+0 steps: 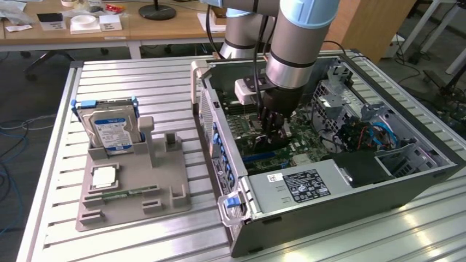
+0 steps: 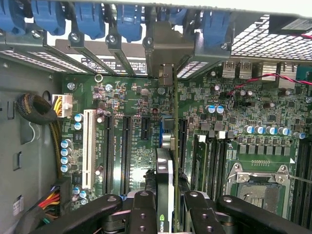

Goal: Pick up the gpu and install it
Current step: 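Insert the gpu into the slot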

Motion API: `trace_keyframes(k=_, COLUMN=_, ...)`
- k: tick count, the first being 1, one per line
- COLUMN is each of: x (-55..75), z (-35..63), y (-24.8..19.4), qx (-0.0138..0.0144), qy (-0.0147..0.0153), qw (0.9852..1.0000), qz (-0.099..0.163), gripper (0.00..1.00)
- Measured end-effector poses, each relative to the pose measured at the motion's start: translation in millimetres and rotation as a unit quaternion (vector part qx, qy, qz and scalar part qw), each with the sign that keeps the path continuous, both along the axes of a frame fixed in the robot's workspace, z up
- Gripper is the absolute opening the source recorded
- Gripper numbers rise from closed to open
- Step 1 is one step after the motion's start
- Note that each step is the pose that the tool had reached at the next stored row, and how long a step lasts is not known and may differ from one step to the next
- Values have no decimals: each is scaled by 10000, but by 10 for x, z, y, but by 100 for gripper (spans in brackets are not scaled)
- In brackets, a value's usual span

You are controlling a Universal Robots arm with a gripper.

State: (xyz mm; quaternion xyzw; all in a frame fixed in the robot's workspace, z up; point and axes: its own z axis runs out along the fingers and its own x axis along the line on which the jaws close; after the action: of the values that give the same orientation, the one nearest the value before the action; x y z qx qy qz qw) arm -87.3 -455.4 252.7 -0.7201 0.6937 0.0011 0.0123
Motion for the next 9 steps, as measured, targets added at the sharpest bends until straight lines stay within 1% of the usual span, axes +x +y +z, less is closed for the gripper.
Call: trace_keyframes(k=9, x=0, z=0, y=0, qx=0, qy=0, qw=10000, qz=0, gripper=27)
